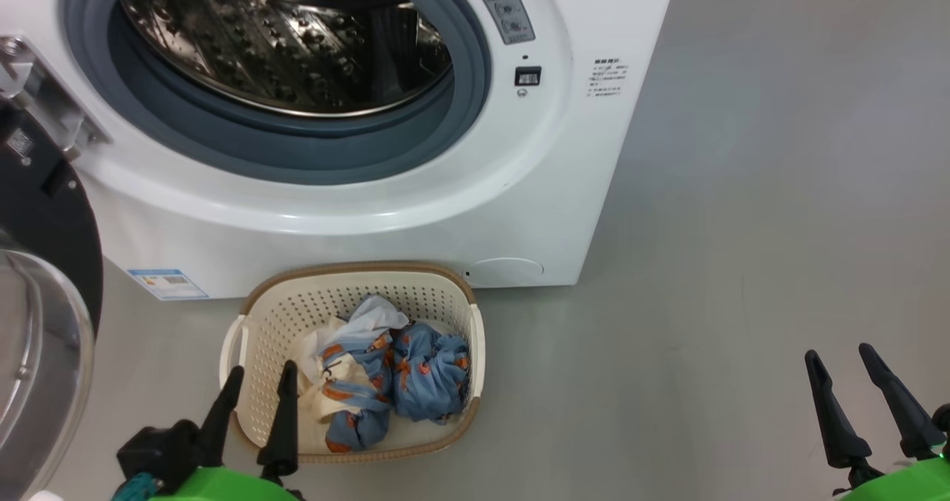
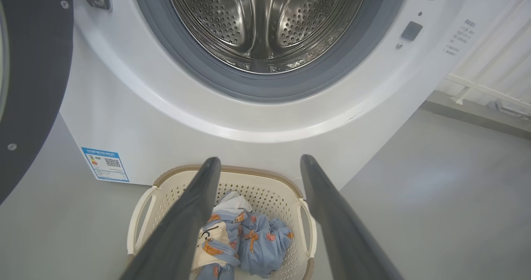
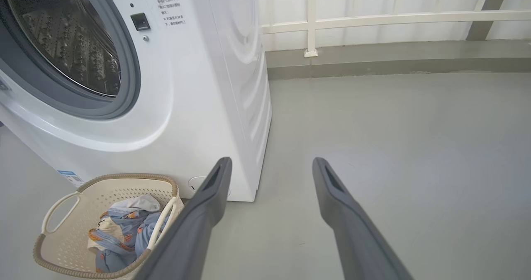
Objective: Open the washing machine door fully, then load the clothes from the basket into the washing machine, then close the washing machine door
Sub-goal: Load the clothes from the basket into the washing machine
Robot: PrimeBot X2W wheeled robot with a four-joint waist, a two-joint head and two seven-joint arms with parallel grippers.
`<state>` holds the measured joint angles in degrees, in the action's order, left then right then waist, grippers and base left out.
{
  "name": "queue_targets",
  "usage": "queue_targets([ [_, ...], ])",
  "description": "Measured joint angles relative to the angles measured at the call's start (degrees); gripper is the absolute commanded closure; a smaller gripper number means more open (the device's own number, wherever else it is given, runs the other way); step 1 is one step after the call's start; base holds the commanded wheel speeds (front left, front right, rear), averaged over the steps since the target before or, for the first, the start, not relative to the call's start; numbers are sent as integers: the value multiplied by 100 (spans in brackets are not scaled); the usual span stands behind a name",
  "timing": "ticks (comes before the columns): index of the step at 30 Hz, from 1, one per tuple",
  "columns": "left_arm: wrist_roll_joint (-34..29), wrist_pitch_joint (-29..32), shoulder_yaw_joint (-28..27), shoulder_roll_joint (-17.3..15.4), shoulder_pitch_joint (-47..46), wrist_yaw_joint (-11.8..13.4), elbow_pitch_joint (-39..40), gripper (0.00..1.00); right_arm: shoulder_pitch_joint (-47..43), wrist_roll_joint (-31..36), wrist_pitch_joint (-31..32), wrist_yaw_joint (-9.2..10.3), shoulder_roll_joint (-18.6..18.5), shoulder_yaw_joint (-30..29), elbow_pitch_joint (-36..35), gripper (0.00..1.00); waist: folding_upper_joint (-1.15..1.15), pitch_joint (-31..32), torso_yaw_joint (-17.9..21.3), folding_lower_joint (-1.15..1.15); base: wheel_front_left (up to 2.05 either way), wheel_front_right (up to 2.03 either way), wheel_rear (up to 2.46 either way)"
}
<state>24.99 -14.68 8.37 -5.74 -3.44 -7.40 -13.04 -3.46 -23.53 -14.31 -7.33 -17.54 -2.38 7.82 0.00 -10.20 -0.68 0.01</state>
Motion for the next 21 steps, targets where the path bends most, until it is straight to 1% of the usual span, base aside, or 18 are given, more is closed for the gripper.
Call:
queue_targets([
  [4, -1, 0, 91, 165, -182, 0, -264, 0, 126, 0, 0, 0, 12, 43, -41, 0, 0, -161, 24, 0, 0, 0, 0],
  [10, -67, 2, 238, 345, -754, 0, -1188, 0, 354, -18, 0, 0, 29, 147, -71, 0, 0, -498, 72, 0, 0, 0, 0],
  [12, -102, 4, 278, 346, -1048, 0, -1584, 0, 496, -18, 0, 0, 35, 176, -89, 0, 0, -635, 91, 0, 0, 0, 0],
  [16, 144, 4, 613, 354, -1649, 0, -2334, 0, 741, -18, 0, 0, 42, 264, -130, 0, 0, -926, 147, 0, 0, 0, 0],
  [21, 245, 5, 804, 372, -2310, 44, -3184, 0, 1038, -36, 0, 0, 42, 378, -138, 0, 0, -1291, 248, 1, 0, 0, 0],
])
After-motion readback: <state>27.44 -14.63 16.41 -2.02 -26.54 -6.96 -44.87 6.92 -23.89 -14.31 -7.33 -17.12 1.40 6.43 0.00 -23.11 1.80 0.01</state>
